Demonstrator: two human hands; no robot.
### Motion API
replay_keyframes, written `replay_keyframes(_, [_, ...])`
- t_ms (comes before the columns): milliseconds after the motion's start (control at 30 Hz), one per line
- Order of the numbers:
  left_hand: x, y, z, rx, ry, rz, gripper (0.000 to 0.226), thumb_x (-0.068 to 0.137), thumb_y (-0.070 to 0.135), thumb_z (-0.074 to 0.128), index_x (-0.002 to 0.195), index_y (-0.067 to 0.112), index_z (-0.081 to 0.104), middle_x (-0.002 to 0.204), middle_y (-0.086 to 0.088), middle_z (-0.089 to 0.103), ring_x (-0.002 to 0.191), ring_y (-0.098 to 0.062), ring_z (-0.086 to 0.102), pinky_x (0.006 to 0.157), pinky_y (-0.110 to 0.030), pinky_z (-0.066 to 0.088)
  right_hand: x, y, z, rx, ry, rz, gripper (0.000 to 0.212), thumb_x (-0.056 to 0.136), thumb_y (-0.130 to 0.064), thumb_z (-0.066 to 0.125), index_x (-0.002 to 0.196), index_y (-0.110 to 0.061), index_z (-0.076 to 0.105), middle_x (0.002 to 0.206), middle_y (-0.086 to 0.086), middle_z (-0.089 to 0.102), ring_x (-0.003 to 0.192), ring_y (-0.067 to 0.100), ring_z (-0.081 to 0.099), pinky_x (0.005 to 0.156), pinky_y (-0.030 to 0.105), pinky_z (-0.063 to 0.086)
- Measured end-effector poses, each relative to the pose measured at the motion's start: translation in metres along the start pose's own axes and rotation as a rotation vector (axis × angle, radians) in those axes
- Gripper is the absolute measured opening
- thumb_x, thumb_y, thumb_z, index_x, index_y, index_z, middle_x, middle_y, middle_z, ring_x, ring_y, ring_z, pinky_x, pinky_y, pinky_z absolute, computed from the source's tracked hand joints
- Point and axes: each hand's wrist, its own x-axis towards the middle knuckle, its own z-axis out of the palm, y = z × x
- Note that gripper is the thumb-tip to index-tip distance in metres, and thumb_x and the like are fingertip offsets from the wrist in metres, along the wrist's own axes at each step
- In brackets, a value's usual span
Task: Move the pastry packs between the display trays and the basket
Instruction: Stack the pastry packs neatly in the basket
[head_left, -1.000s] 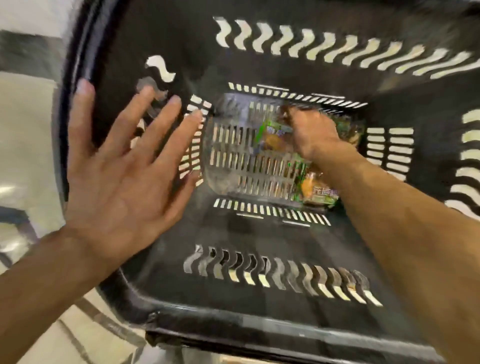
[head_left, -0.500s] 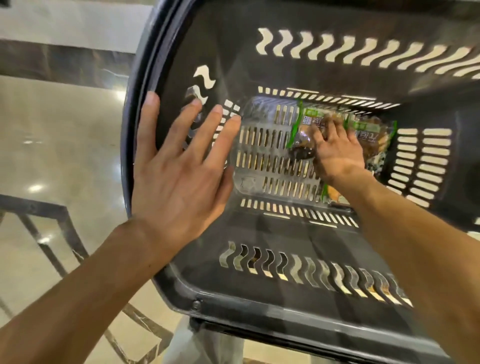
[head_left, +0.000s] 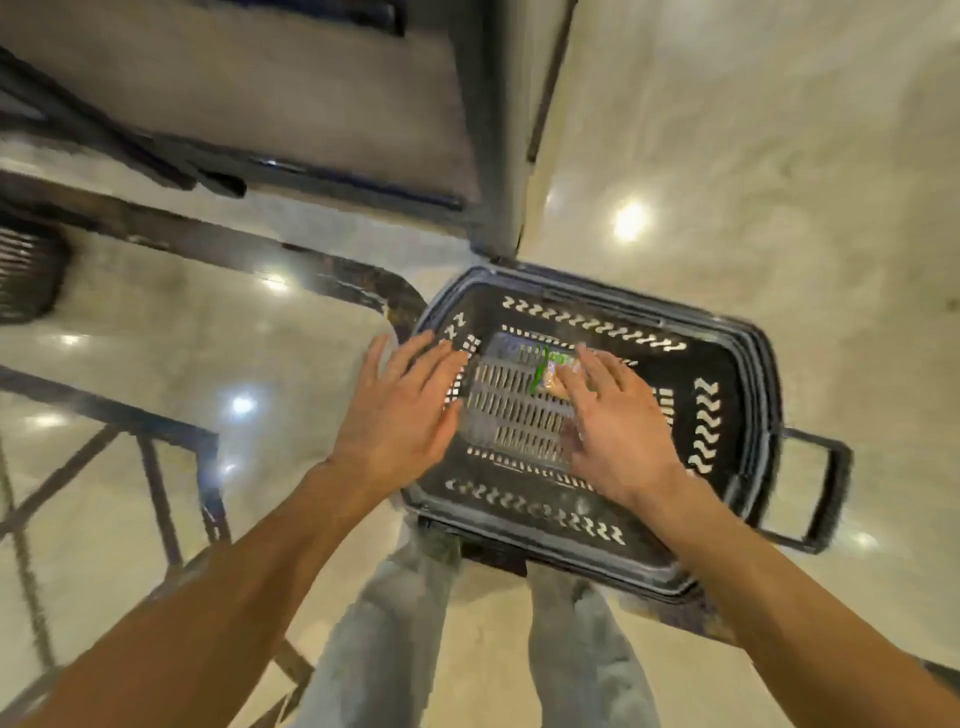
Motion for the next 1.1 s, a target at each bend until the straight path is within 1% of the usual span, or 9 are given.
replay_keyframes(67, [-0.003, 0.005, -0.076, -0.016, 0.086, -0.044, 0.048, 0.093, 0.037, 0.048, 0.133, 0.012, 0.059, 0.127, -0.008, 0.065, 0.128, -0.031, 0.051, 0.115, -0.054, 0.026, -0.037, -0.021, -0.089, -0.040, 0.159, -0.081, 0.067, 0.088, -0.031, 0.062, 0.149, -0.016, 0.041, 0.161, 0.015, 0.032, 0.142, 0.041, 0.036, 0.114, 0.053, 0.037])
replay_keyframes(167, [-0.011, -0.002, -0.183, -0.076, 0.192, -0.102, 0.049, 0.093, 0.041, 0.043, 0.130, 0.013, 0.058, 0.123, -0.010, 0.064, 0.118, -0.033, 0.056, 0.110, -0.048, 0.032, -0.079, -0.066, -0.206, -0.007, 0.446, -0.150, 0.058, 0.080, -0.014, 0.070, 0.136, -0.011, 0.058, 0.144, 0.016, 0.054, 0.122, 0.043, 0.052, 0.097, 0.053, 0.050])
replay_keyframes(233, [-0.020, -0.014, -0.243, -0.104, 0.303, -0.103, 0.050, 0.091, 0.040, 0.043, 0.130, 0.013, 0.060, 0.125, -0.009, 0.064, 0.117, -0.030, 0.056, 0.108, -0.044, 0.034, -0.101, -0.102, -0.266, 0.017, 0.595, -0.167, 0.054, 0.081, -0.010, 0.072, 0.133, -0.011, 0.060, 0.140, 0.014, 0.058, 0.117, 0.042, 0.053, 0.096, 0.052, 0.050])
replay_keyframes(300, [-0.035, -0.035, -0.293, -0.159, 0.460, -0.093, 0.049, 0.092, 0.038, 0.047, 0.130, 0.011, 0.060, 0.127, -0.008, 0.063, 0.117, -0.027, 0.056, 0.106, -0.039, 0.034, -0.112, -0.144, -0.313, 0.035, 0.710, -0.185, 0.051, 0.085, -0.015, 0.071, 0.135, -0.011, 0.059, 0.140, 0.013, 0.058, 0.118, 0.039, 0.053, 0.100, 0.051, 0.048])
replay_keyframes(433, [-0.077, -0.115, -0.370, -0.270, 0.691, -0.131, 0.049, 0.099, 0.038, 0.051, 0.136, 0.008, 0.056, 0.132, -0.007, 0.062, 0.123, -0.026, 0.057, 0.106, -0.041, 0.043, -0.109, -0.245, -0.386, 0.055, 0.875, -0.272, 0.046, 0.091, -0.024, 0.065, 0.135, -0.010, 0.060, 0.137, 0.011, 0.059, 0.119, 0.033, 0.054, 0.107, 0.042, 0.039])
replay_keyframes(567, [-0.133, -0.218, -0.426, -0.323, 0.859, -0.167, 0.050, 0.099, 0.037, 0.052, 0.139, 0.006, 0.053, 0.133, -0.008, 0.060, 0.124, -0.024, 0.055, 0.106, -0.038, 0.044, -0.087, -0.359, -0.431, 0.063, 0.935, -0.336, 0.049, 0.090, -0.025, 0.072, 0.135, -0.012, 0.060, 0.138, 0.010, 0.058, 0.121, 0.033, 0.053, 0.106, 0.047, 0.043])
replay_keyframes(767, [-0.199, -0.350, -0.485, -0.322, 0.943, -0.272, 0.053, 0.097, 0.041, 0.051, 0.139, 0.008, 0.050, 0.132, -0.009, 0.059, 0.122, -0.024, 0.054, 0.106, -0.031, 0.039, -0.044, -0.496, -0.468, 0.087, 0.910, -0.395, 0.047, 0.094, -0.040, 0.055, 0.135, -0.017, 0.059, 0.139, 0.005, 0.057, 0.125, 0.029, 0.051, 0.108, 0.044, 0.042])
replay_keyframes(933, [-0.185, -0.416, -0.505, -0.313, 0.870, -0.268, 0.058, 0.098, 0.047, 0.048, 0.143, 0.011, 0.046, 0.139, -0.008, 0.054, 0.128, -0.023, 0.050, 0.108, -0.033, 0.039, 0.005, -0.540, -0.485, 0.072, 0.878, -0.399, 0.045, 0.095, -0.030, 0.067, 0.137, -0.016, 0.058, 0.139, 0.004, 0.058, 0.127, 0.027, 0.050, 0.107, 0.042, 0.042])
replay_keyframes(1100, [-0.130, -0.471, -0.517, -0.302, 0.779, -0.233, 0.057, 0.098, 0.046, 0.053, 0.144, 0.014, 0.043, 0.139, -0.005, 0.054, 0.128, -0.022, 0.050, 0.105, -0.038, 0.045, 0.078, -0.554, -0.515, 0.099, 0.882, -0.379, 0.045, 0.095, -0.033, 0.066, 0.135, -0.014, 0.060, 0.136, 0.005, 0.059, 0.124, 0.028, 0.052, 0.106, 0.044, 0.044])
